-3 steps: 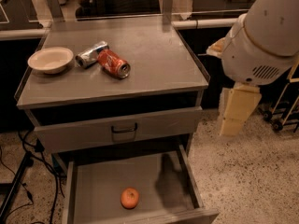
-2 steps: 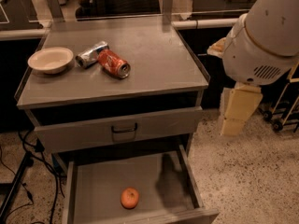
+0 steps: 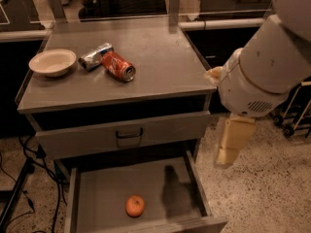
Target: Pick orange from middle drawer and place on counter
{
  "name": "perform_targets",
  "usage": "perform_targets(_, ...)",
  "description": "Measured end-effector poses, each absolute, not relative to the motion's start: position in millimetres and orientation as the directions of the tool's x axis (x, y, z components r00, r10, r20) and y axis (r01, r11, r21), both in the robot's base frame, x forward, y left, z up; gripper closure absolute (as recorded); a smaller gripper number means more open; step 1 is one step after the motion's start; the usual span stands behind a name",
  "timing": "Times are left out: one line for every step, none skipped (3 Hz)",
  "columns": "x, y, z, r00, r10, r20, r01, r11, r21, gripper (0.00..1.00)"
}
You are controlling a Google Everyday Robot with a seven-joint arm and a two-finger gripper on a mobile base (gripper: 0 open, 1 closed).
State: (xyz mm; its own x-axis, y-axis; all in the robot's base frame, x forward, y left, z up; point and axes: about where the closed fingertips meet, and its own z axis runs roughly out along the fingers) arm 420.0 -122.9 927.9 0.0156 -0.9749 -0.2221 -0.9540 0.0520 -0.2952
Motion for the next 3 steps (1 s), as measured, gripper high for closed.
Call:
perform_targets(450.6,-102.7,871.3,0.053,-0.97,-0.238,-0.958,0.018,-0.286,0.0)
perform_targets(451.4,-102.5,870.8,0.053,-0.969,-0.24,-0.958,0.019,-0.287,0.0)
perform_targets(441.8,-97.1,861.8,0.019,-0.963,-0.27,-0.965,0.053,-0.256,0.0)
